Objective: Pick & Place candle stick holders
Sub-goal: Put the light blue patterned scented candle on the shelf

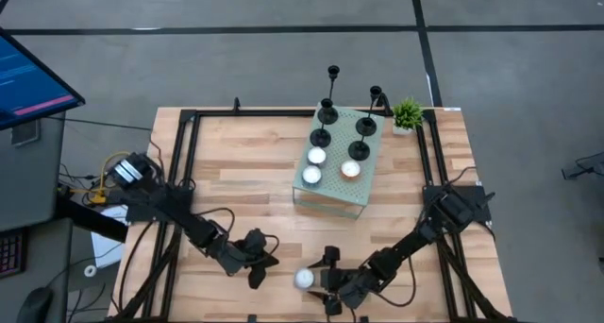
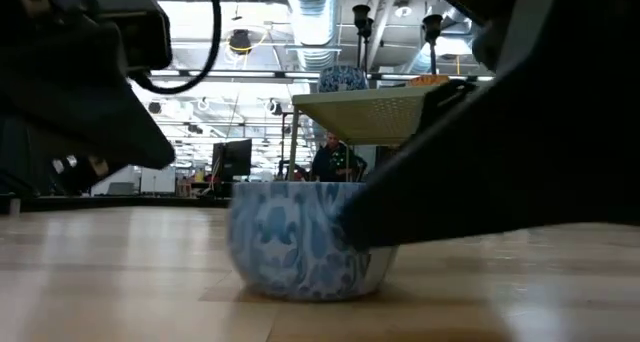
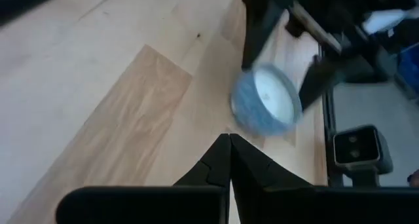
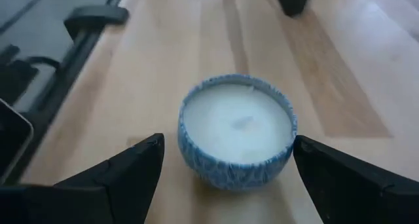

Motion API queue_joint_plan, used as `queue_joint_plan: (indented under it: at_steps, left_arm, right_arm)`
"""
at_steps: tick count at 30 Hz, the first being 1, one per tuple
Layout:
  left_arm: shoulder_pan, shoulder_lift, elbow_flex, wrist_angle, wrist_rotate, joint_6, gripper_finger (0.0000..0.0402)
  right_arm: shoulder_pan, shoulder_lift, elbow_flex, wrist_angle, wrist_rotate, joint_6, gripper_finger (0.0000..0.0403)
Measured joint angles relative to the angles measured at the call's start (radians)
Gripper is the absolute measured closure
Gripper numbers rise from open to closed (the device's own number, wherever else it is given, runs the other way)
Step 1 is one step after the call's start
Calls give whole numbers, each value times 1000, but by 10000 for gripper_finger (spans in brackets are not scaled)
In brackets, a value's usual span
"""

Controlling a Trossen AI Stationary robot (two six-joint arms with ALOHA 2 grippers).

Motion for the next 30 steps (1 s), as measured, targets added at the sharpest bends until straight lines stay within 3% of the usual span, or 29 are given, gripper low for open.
queue_joint_plan:
  at_steps: [6, 10, 25, 30]
  left_arm:
    - [37, 89, 1, 148, -1, 15, 396]
    - [58, 120, 1, 218, 66, 15, 396]
    - [58, 147, 4, 224, 165, -53, 396]
    - [67, 149, 7, 222, 161, -54, 398]
  right_arm:
    - [-6, 78, 67, 0, -1, 3, 74]
    - [-13, 106, 99, 0, -4, 10, 74]
    - [-97, 105, 102, 16, -84, -27, 75]
    - [-112, 106, 102, 25, -88, -27, 95]
